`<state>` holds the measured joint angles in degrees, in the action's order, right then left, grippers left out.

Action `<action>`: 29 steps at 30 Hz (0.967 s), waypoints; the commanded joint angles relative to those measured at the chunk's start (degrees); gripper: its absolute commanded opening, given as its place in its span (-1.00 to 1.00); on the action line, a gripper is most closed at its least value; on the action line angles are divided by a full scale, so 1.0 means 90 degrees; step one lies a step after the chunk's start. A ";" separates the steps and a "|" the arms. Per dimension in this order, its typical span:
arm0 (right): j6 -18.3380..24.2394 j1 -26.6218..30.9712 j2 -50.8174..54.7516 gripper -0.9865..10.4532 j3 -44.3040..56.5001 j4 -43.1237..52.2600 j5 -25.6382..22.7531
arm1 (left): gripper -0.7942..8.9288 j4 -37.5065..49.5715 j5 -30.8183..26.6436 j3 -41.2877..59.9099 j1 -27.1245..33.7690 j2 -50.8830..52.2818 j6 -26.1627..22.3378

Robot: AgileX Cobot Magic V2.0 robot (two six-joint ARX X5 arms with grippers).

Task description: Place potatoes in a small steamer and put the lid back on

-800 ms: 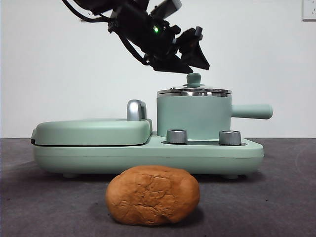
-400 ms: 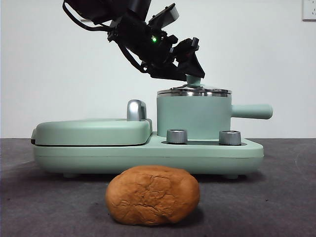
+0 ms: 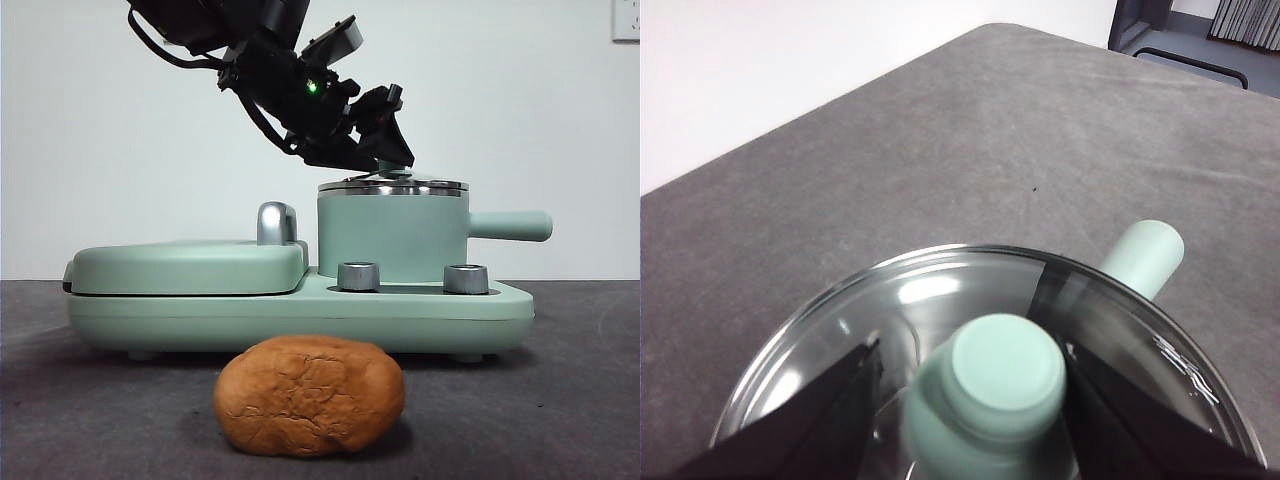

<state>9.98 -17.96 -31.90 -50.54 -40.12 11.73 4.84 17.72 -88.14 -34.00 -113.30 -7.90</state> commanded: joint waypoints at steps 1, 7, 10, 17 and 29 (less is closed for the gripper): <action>-0.0109 -0.0015 -0.0019 -0.31 -0.0112 0.0019 -0.0051 | -0.28 0.0034 -0.0019 -0.0165 -0.0029 -0.0177 -0.0024; -0.0107 -0.0012 -0.0017 -0.31 -0.0112 0.0012 -0.0155 | -0.52 0.0027 -0.0019 -0.0165 -0.0029 -0.0180 -0.0024; -0.0107 -0.0015 -0.0017 -0.31 -0.0112 0.0012 -0.0155 | -0.80 0.0029 -0.0019 -0.0165 -0.0039 -0.0180 -0.0027; -0.0107 -0.0012 -0.0017 -0.31 -0.0112 -0.0005 -0.0158 | -0.82 0.0036 -0.0019 -0.0165 -0.0073 -0.0177 -0.0049; -0.0109 -0.0015 -0.0017 -0.31 -0.0112 -0.0007 -0.0170 | -0.82 0.0034 -0.0019 -0.0165 -0.0153 0.0136 -0.0046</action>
<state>9.96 -17.96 -31.90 -50.54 -40.49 10.39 4.36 17.58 -88.14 -34.74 -113.03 -8.34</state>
